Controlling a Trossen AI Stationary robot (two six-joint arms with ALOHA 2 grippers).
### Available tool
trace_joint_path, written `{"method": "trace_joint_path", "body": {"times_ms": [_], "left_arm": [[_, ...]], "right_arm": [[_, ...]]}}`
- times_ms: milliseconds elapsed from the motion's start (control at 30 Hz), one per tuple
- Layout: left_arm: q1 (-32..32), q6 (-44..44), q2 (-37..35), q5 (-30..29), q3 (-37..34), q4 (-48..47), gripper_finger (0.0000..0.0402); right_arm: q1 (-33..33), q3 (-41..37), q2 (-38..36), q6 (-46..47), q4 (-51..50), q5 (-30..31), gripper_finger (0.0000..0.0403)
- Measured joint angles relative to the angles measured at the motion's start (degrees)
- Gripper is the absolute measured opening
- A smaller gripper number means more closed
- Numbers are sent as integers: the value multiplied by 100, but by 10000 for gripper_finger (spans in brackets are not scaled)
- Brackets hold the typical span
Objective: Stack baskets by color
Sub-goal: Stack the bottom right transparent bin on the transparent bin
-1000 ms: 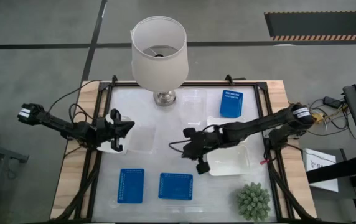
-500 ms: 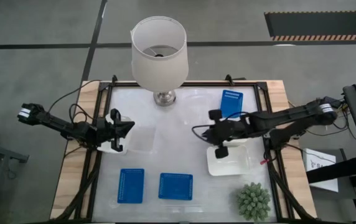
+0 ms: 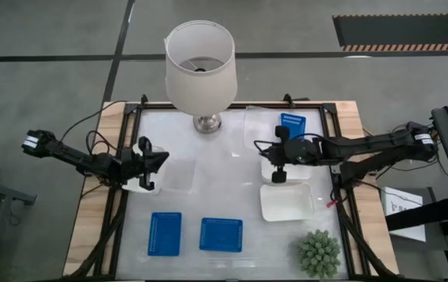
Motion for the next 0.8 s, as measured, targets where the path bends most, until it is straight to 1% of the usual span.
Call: {"method": "trace_joint_path", "body": {"times_ms": [133,333,533,800], "left_arm": [[1,2,4,-123,0,-2,0],[2,1,-7,-152,0,0,0],[2,2,4,-253,0,0,0],[2,2,4,-253,0,2,0]], "right_arm": [[-262,-10,169,-193,214,-4,9],[-552,188,561,-427,217,-10,9],[-712,348,865,-617,219,-24,9],[-853,462,1040,-751,333,-55,9]]}}
